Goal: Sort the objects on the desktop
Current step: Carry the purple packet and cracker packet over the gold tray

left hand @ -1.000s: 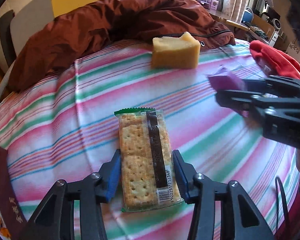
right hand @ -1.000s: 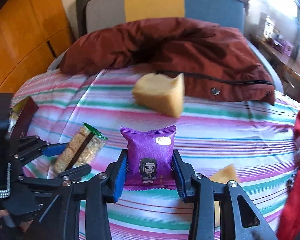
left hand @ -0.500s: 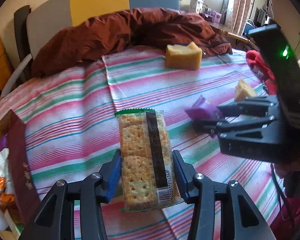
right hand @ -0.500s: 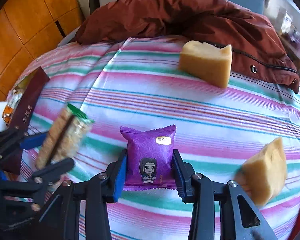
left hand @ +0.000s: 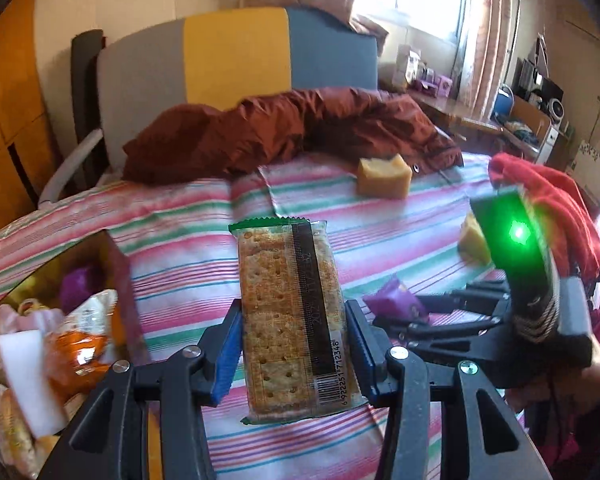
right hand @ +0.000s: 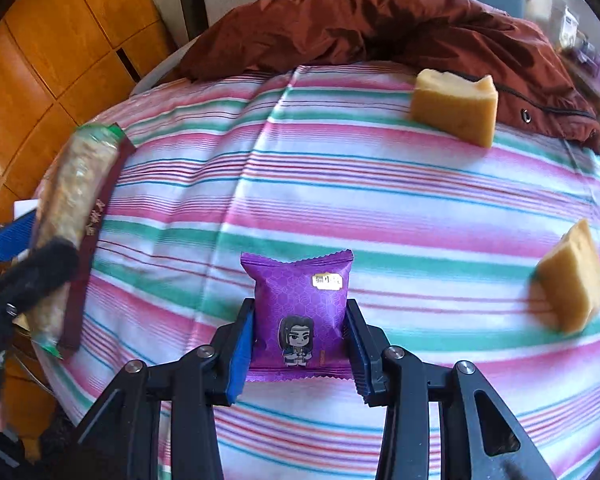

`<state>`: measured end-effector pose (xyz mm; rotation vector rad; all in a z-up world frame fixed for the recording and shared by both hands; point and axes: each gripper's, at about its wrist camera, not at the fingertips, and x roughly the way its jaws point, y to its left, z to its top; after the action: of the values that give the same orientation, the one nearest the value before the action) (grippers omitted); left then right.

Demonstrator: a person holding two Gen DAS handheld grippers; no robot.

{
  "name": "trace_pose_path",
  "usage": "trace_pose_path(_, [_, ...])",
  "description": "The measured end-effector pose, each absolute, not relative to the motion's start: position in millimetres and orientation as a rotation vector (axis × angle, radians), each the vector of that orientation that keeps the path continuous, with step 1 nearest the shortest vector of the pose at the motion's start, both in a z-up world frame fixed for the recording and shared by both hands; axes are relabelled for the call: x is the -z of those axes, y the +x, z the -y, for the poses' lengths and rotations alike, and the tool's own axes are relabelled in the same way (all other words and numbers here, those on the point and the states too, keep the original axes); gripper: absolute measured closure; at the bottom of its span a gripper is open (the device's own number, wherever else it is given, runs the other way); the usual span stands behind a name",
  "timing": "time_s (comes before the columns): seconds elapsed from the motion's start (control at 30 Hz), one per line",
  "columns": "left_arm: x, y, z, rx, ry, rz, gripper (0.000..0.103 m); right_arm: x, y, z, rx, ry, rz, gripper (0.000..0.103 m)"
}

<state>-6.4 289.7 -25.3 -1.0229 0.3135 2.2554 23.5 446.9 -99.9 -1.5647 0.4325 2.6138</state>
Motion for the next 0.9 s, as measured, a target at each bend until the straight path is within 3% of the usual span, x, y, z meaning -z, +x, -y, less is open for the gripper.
trace_pose_path(0.57, [0,-5,-195,-2.425,-0.986,-0.193,0.054,63,38,-378,-2.741,-1.424,-0.647,0.061])
trace_pose_path(0.9, [11,-16,-134,-2.512,-1.056,-0.066,0.054,39,14,-327,-2.849,-1.410,-0.630,0.061])
